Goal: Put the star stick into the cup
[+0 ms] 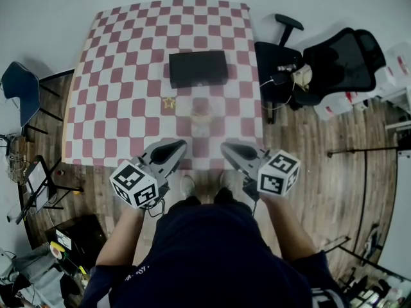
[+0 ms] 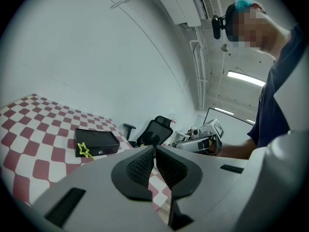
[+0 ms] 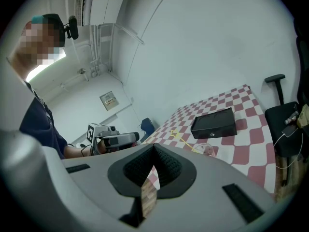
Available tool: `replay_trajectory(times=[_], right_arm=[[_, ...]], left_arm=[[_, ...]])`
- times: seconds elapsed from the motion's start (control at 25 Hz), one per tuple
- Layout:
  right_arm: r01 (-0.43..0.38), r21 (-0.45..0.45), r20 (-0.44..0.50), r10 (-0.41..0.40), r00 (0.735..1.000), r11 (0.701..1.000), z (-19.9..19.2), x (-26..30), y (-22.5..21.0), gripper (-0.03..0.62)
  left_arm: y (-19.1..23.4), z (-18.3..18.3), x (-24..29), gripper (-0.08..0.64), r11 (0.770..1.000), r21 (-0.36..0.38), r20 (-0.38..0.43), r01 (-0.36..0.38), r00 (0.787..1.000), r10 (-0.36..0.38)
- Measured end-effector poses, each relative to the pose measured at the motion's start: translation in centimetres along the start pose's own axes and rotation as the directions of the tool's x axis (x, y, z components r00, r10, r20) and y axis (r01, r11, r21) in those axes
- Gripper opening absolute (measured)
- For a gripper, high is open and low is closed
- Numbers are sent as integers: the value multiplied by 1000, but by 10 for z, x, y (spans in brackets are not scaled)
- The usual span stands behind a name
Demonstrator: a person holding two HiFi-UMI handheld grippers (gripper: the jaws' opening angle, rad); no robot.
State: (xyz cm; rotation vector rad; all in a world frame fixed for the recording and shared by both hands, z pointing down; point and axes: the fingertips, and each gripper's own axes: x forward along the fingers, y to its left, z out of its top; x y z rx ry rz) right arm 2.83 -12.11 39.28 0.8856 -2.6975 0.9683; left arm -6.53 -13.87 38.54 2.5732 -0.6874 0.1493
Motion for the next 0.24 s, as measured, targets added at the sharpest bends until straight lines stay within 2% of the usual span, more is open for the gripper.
replay_trajectory(times=[0.24], right_arm=[[-1, -6, -15, 1, 1000, 1000, -1, -2, -8, 14]], left_arm=[[0, 2, 8, 41, 1000, -10, 6, -2, 1000, 2]])
